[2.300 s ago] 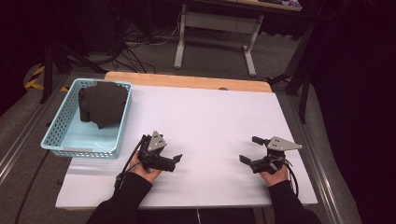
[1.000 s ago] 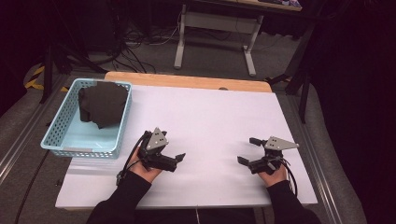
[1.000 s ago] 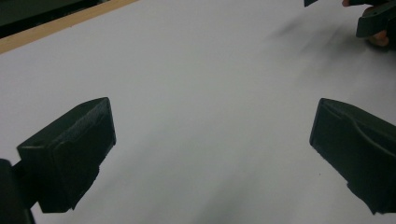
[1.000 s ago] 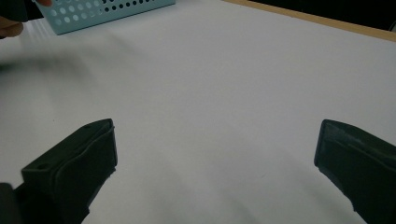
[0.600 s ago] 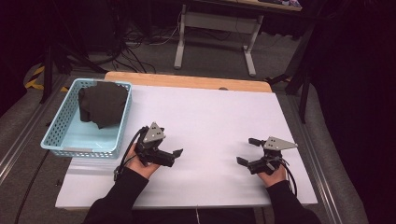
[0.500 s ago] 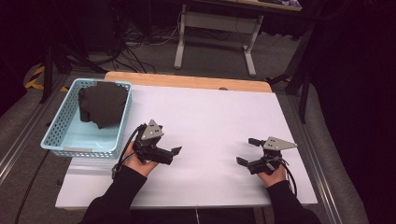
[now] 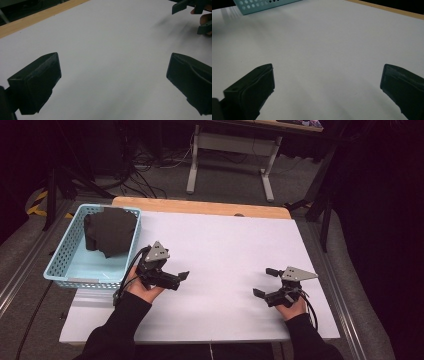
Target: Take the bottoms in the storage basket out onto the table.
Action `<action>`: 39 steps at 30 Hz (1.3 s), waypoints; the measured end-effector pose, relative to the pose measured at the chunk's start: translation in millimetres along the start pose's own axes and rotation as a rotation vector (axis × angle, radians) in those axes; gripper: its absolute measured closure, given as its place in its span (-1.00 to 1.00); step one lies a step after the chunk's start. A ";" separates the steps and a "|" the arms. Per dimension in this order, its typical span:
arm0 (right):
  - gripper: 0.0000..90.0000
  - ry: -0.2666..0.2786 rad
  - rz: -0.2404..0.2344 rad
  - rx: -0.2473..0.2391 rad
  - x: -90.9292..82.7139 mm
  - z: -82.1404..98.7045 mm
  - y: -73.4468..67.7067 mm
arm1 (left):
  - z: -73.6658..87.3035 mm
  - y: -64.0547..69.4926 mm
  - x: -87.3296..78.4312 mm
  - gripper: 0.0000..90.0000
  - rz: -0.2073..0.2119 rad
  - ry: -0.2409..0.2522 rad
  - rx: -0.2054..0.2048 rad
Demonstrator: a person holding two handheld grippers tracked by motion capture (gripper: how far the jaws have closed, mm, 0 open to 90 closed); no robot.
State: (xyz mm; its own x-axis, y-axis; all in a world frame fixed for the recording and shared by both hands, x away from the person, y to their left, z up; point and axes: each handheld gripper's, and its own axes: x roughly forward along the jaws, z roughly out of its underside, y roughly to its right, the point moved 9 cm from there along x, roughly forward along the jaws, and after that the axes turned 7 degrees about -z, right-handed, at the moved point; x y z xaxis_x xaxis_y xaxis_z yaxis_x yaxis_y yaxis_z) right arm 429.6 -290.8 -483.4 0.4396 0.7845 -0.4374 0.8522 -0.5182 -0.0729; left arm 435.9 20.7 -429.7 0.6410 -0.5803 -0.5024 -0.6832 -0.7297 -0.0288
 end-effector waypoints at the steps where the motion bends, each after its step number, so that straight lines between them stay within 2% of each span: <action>1: -1.00 0.000 -0.001 0.000 0.0 0.0 0.0 | 0.0 0.0 0.0 -0.99 0.000 0.000 0.000; 14: -1.00 -0.001 -0.001 -0.002 0.0 0.0 0.0 | -8.7 -19.9 -10.0 -1.00 -0.024 -0.017 -0.016; 17: -1.00 -0.002 -0.001 -0.001 0.1 0.0 -0.3 | -11.0 -28.5 -13.6 -0.99 -0.039 -0.030 -0.010; 27: -1.00 -0.002 -0.001 -0.001 0.0 0.1 0.1 | -11.9 -45.0 -19.6 -0.99 -0.063 -0.062 -0.005; 31: -1.00 -0.002 -0.002 -0.001 0.2 0.1 0.0 | -13.2 -55.7 -23.9 -0.98 -0.067 -0.062 -0.027; 39: -1.00 -0.013 -0.004 -0.004 1.7 0.9 -0.9 | -14.0 -69.9 -29.7 -0.96 -0.090 -0.074 -0.033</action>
State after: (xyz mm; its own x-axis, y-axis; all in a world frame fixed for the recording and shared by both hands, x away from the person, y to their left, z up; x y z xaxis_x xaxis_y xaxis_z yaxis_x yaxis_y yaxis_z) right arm 429.3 -289.3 -484.9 0.4329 0.7819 -0.4486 0.8547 -0.5142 -0.0713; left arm 469.6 83.9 -400.7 0.6707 -0.4843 -0.5618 -0.6111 -0.7900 -0.0486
